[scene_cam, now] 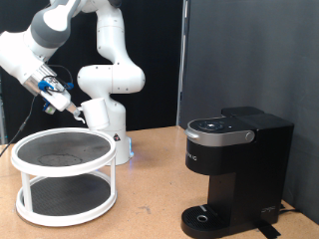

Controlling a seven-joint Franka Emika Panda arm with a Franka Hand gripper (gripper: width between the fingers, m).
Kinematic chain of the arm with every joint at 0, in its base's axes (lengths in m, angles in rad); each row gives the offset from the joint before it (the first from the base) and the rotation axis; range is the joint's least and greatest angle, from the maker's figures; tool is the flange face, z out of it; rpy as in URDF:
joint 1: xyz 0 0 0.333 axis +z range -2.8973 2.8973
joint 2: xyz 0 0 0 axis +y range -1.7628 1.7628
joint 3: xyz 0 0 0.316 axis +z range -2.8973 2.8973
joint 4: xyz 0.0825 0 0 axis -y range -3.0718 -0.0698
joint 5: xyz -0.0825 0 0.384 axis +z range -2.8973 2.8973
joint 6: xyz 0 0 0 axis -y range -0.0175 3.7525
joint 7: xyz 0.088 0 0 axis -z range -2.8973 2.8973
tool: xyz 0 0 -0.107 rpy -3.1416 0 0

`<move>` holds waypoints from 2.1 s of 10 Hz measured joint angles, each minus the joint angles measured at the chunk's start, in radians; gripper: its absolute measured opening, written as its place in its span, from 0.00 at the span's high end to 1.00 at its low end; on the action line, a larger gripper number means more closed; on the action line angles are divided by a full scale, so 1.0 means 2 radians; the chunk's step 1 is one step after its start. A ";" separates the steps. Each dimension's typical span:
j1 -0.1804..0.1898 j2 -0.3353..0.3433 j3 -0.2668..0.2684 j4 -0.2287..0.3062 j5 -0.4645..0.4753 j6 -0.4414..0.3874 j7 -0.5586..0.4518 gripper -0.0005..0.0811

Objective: Make a cup of coffee with the keurig machine

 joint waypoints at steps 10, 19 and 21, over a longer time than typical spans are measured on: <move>0.019 0.007 0.142 -0.035 0.116 0.172 0.276 0.99; 0.095 0.076 0.194 -0.010 0.203 0.261 0.282 0.99; 0.095 0.081 0.195 -0.010 0.202 0.261 0.287 0.99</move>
